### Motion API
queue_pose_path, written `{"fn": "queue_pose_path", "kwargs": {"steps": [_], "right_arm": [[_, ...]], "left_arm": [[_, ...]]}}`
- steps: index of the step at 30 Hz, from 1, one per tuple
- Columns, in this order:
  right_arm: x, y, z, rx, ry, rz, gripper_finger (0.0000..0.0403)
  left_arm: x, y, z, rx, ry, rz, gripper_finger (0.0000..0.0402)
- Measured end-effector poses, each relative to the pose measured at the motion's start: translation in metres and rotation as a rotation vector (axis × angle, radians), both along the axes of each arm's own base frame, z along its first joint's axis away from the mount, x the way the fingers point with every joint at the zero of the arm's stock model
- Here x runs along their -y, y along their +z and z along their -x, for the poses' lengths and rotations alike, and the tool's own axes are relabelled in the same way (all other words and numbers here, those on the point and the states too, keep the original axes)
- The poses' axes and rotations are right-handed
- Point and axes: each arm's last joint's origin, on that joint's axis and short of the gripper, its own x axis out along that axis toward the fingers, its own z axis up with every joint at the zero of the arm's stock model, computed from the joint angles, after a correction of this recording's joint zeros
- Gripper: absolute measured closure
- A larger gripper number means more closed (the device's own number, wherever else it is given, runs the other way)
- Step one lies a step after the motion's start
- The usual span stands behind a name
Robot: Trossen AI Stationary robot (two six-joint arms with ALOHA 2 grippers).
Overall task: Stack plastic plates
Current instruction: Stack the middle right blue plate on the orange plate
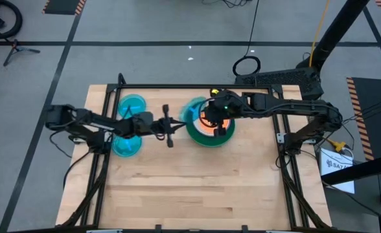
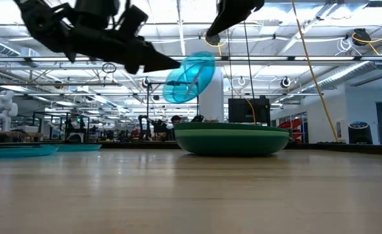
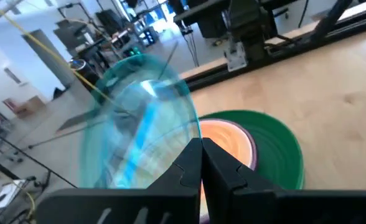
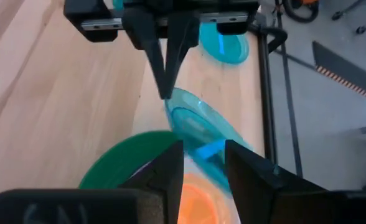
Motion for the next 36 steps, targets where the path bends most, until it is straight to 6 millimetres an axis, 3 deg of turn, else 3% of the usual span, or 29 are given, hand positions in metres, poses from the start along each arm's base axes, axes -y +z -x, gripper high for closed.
{"fn": "queue_pose_path", "kwargs": {"steps": [5,23,28,36], "right_arm": [[-0.001,-0.006,0.006,-0.076,-0.037,-0.042,0.0291],[-0.004,-0.019,0.039,-0.336,-0.341,-0.285,0.0291],[-0.005,-0.021,0.044,-0.371,-0.406,-0.321,0.0291],[-0.005,-0.022,0.045,-0.369,-0.456,-0.355,0.0291]], "left_arm": [[-0.003,0.001,-0.024,-0.009,-0.01,-0.018,0.0396],[-0.017,-0.018,-0.082,-0.07,-0.014,0.031,0.0396],[-0.027,-0.026,-0.086,-0.077,-0.015,0.126,0.0392],[-0.036,-0.03,-0.083,-0.1,0.005,0.203,0.0341]]}}
